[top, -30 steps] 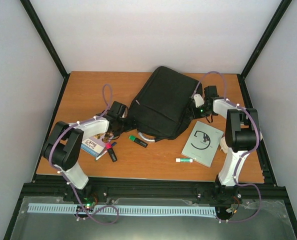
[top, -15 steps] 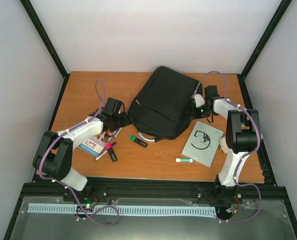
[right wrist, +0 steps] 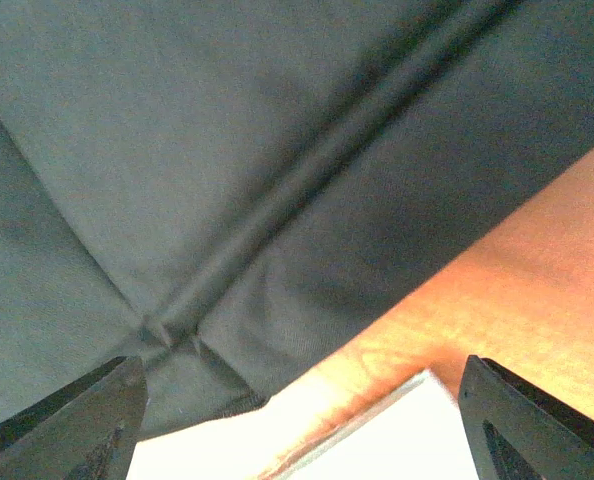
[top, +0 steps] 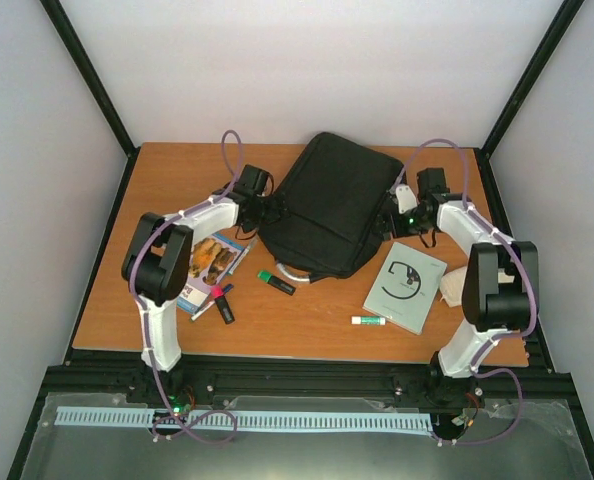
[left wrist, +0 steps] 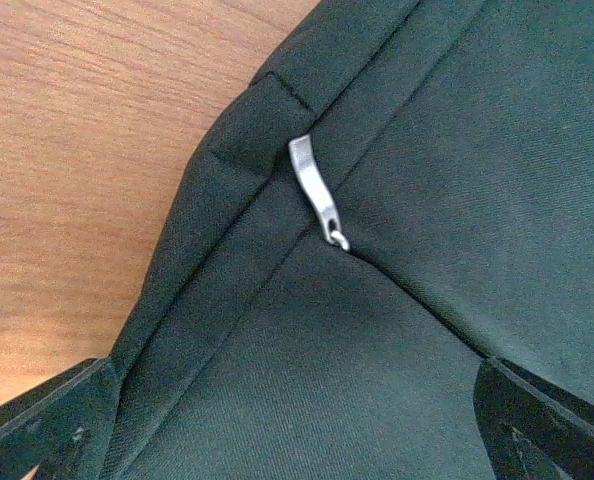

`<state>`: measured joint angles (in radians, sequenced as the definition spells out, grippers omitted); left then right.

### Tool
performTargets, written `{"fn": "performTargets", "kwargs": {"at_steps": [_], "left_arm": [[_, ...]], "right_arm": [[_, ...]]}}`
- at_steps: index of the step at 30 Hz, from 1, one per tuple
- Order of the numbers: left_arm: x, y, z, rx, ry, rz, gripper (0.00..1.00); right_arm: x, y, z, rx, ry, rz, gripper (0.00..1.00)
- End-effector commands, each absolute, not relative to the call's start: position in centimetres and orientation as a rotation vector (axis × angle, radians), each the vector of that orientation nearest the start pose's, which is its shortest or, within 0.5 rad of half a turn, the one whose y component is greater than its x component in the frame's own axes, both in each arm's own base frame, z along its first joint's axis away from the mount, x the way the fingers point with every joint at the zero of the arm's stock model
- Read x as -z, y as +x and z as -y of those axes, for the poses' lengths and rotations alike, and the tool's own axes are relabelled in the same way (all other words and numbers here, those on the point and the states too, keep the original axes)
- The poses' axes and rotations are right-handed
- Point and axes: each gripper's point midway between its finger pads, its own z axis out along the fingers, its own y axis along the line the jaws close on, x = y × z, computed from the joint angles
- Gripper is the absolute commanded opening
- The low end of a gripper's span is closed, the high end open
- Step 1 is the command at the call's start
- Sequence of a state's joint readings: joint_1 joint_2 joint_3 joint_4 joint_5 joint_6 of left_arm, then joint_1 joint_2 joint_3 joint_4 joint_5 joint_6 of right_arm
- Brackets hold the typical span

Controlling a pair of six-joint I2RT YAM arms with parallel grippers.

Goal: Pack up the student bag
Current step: Adjust the student bag at the center of the board.

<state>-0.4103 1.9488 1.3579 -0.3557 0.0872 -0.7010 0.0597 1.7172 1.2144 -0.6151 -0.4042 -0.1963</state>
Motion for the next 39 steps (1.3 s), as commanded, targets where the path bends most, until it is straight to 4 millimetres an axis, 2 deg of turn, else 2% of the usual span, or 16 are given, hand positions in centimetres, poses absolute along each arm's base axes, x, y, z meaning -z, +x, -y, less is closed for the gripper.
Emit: {"fn": "performTargets", "kwargs": {"at_steps": [1,5,10,17,21,25,27,29,31,35,37,39], "left_arm": [[-6.1,46.0,22.4,0.576,-0.269,-2.635,1.0],[-5.5,45.3,23.5,0.669,-0.243,-2.657,1.0],[-4.3,43.1,24.0,0.744,-0.242,-2.697,1.0],[-3.4,37.3,25.4,0.768,-0.162,-2.745,0.99],[-3.0,35.3,24.7,0.72,-0.173,-2.756,0.99],[-3.4,35.6,23.3,0.599,-0.17,-2.746,1.0],[-4.4,35.8,23.1,0.585,-0.157,-2.734,1.0],[-5.9,35.7,23.0,0.604,-0.164,-2.703,1.0],[-8.1,35.4,22.8,0.635,-0.173,-2.648,1.0],[-13.2,34.3,22.0,0.704,-0.139,-2.504,1.0],[-14.9,33.4,21.5,0.686,-0.112,-2.484,1.0],[-15.3,32.3,21.9,0.702,-0.027,-2.502,1.0]], "right_arm": [[-6.3,37.7,-9.3,-0.54,-0.445,-2.699,0.86],[-4.2,38.1,-9.6,-0.548,-0.455,-2.752,0.85],[-3.3,40.7,-11.0,-0.552,-0.487,-2.747,0.84],[-2.2,44.3,-14.1,-0.552,-0.551,-2.739,0.81],[-1.3,45.5,-15.3,-0.531,-0.58,-2.75,0.81],[-1.5,46.2,-15.4,-0.525,-0.576,-2.759,0.8],[-2.7,46.0,-15.1,-0.508,-0.59,-2.736,0.8],[-5.2,45.8,-14.5,-0.495,-0.591,-2.68,0.82],[-9.5,45.8,-14.0,-0.484,-0.6,-2.59,0.84],[-16.0,44.4,-12.4,-0.447,-0.595,-2.46,0.89],[-17.9,43.0,-11.2,-0.428,-0.584,-2.421,0.91],[-18.6,41.0,-9.9,-0.408,-0.58,-2.399,0.95]]}}
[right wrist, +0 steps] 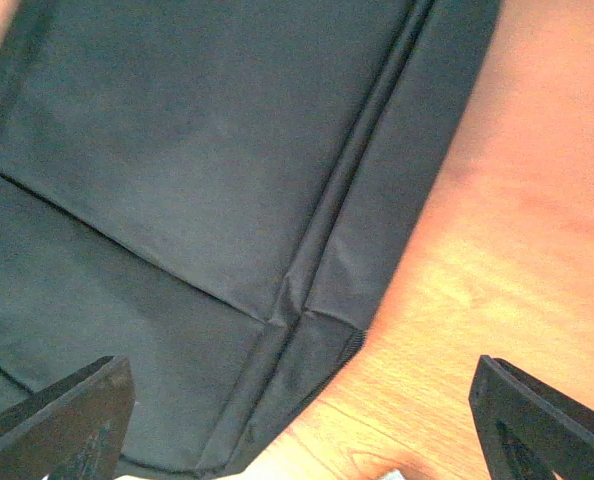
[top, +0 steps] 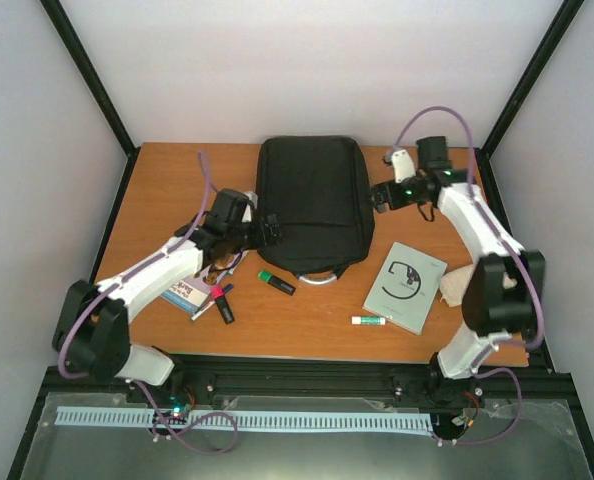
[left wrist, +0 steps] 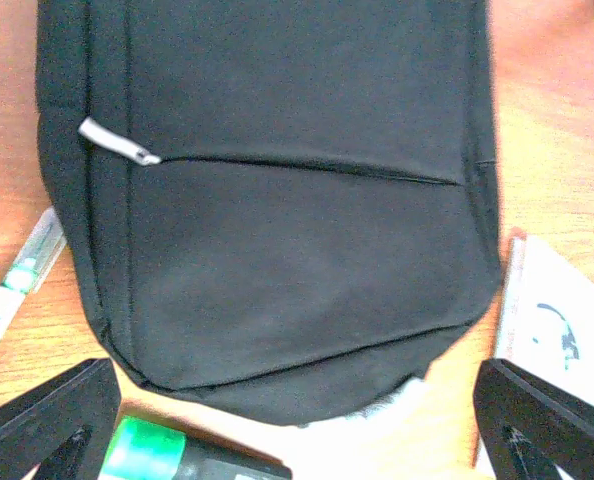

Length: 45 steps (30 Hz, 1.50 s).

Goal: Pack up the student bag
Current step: Adjust the student bag at the center of the board, then pick up the book from the center of the board.

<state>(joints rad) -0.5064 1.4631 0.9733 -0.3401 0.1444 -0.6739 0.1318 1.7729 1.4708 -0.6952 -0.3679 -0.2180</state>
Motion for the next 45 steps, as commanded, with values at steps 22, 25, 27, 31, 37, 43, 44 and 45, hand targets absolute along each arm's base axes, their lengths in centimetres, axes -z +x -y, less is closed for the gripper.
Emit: {"fn": "performTargets", "kwargs": {"at_steps": [22,25,27,31,37,43,44,45], "left_arm": [[-24.7,31.0,28.1,0.707,0.186,-2.115,1.0],[-24.5,31.4,29.6,0.62,0.163,-2.16,1.0],[-22.0,32.7,30.3,0.469,0.211,-2.254,1.0],[-20.4,35.5,29.8,0.213,0.154,-2.186,1.0],[-19.8,34.5,33.1,0.503,0.174,-2.163,1.0],[-16.0,31.1,40.4,0.927,0.383,-2.31,0.97],[-15.8,30.6,41.1,0.983,0.398,-2.305,0.96],[-15.6,30.1,41.5,1.025,0.405,-2.307,0.96]], "right_arm": [[-14.4,24.3,-2.0,-0.235,-0.801,-2.589,0.99],[-12.9,23.7,-1.2,-0.266,-0.813,-2.637,0.98],[-11.8,23.3,-0.4,-0.284,-0.789,-2.677,0.97],[-11.2,21.9,0.2,-0.411,-0.759,-2.717,1.0],[-10.2,20.3,1.2,-0.391,-0.769,-2.764,0.88],[-7.9,19.0,1.9,-0.335,-0.815,-2.819,0.74],[-7.5,18.8,1.9,-0.332,-0.822,-2.824,0.74],[-7.2,18.6,1.9,-0.325,-0.827,-2.83,0.74]]}}
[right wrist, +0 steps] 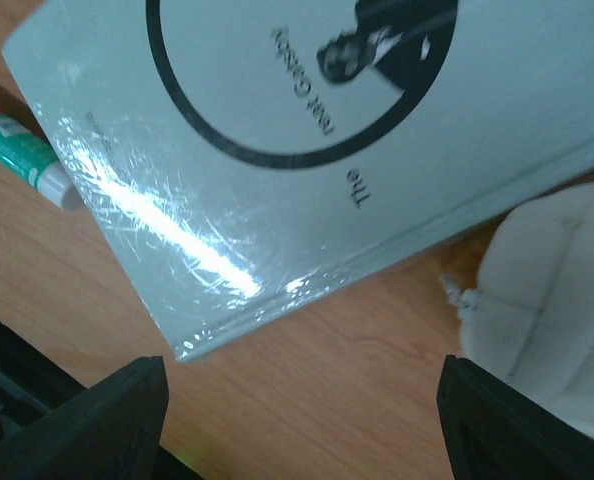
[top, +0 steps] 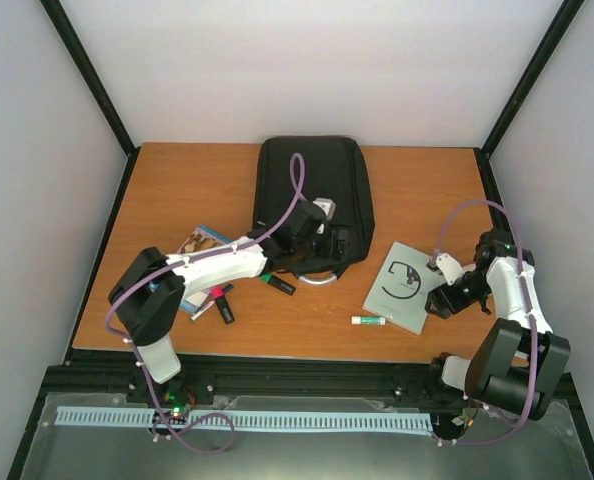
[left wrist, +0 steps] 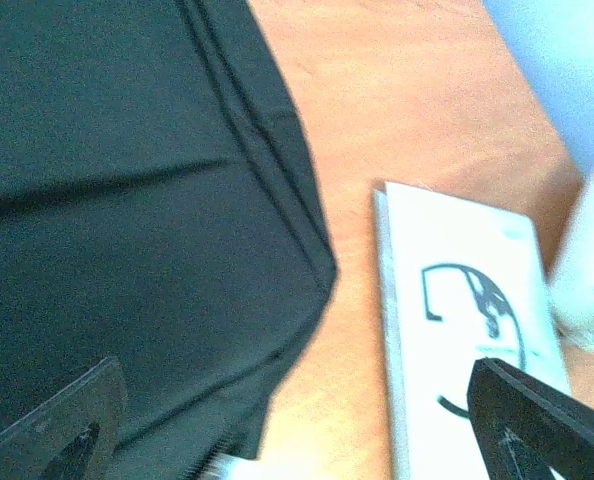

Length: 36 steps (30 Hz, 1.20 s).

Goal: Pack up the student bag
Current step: Pick up the book from the center of the board.

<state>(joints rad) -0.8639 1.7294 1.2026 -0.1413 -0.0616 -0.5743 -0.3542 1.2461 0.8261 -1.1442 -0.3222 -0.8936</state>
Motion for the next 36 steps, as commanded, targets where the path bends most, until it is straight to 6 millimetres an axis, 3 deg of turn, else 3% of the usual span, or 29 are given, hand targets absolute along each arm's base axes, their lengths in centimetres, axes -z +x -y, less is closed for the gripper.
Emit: {"fn": "performTargets", "kwargs": {"at_steps": [1,9,20,27,36], "left_arm": [[-15.4,29.7,41.9,1.056,0.409,-2.312,0.96],[-13.2,28.0,44.5,1.246,0.389,-2.406,1.0],[-8.7,26.2,46.7,1.248,0.364,-2.577,0.99],[-6.6,25.7,46.1,1.201,0.327,-2.655,0.99],[-4.7,24.8,44.1,1.128,0.284,-2.71,0.97]], "right_arm": [[-6.8,18.3,2.0,-0.316,-0.833,-2.837,0.74],[-5.5,17.9,2.2,-0.299,-0.871,-2.838,0.85],[-4.3,20.7,1.4,-0.456,-0.774,-2.849,0.81],[-3.9,22.4,0.5,-0.433,-0.805,-2.834,0.8],[-4.1,26.5,-2.6,-0.494,-0.827,-2.798,0.77]]}}
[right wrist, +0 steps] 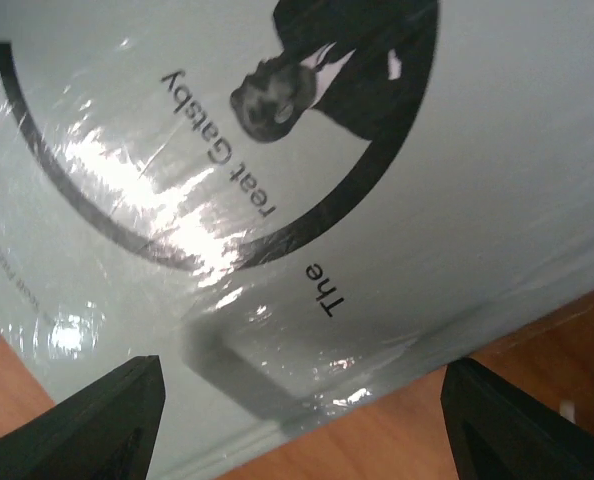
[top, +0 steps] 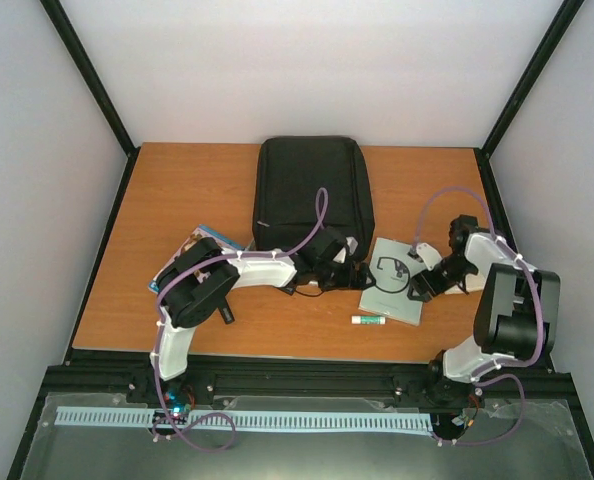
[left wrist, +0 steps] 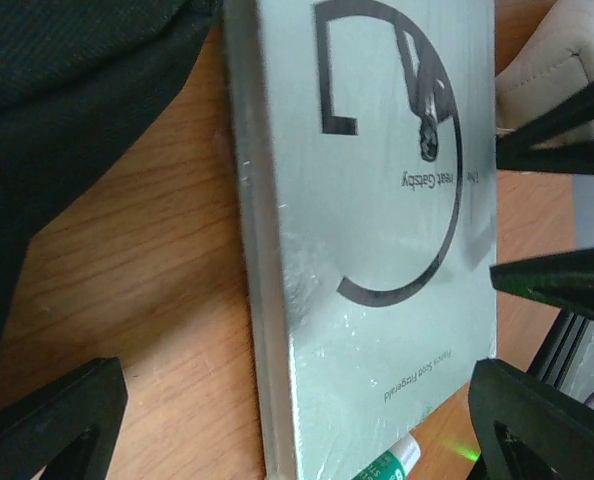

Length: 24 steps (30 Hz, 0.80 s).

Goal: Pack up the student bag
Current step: Pick up the book from the center of the board.

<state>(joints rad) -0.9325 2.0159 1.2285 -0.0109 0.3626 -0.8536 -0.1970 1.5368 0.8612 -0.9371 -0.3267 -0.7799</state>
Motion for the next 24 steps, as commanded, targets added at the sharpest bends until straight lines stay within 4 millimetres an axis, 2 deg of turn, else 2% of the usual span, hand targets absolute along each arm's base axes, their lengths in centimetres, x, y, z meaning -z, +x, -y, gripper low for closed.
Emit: {"fn": "performTargets", "kwargs": {"at_steps": [1,5,9,11,14,18,24], "left_arm": [[-4.6,24.8,43.8,1.112,0.281,-2.715,0.97],[-4.2,24.3,42.5,1.065,0.264,-2.735,0.95],[-4.1,24.3,41.1,1.01,0.224,-2.728,0.93],[-4.4,24.5,40.4,0.963,0.206,-2.723,0.89],[-5.3,24.8,39.9,0.929,0.202,-2.707,0.84],[-6.2,25.5,40.3,0.912,0.211,-2.685,0.79],[-6.4,26.5,41.8,0.922,0.212,-2.685,0.65]], "right_arm": [[-4.1,26.9,-3.0,-0.497,-0.835,-2.793,0.77],[-4.3,28.3,-4.5,-0.52,-0.85,-2.77,0.76],[-5.9,29.5,-5.9,-0.628,-0.815,-2.713,0.76],[-6.6,30.1,-5.6,-0.617,-0.762,-2.715,0.77],[-7.5,30.9,-3.9,-0.602,-0.654,-2.715,0.78],[-7.0,30.6,-1.6,-0.634,-0.542,-2.743,0.78],[-6.0,29.2,-2.1,-0.721,-0.525,-2.745,0.78]]}}
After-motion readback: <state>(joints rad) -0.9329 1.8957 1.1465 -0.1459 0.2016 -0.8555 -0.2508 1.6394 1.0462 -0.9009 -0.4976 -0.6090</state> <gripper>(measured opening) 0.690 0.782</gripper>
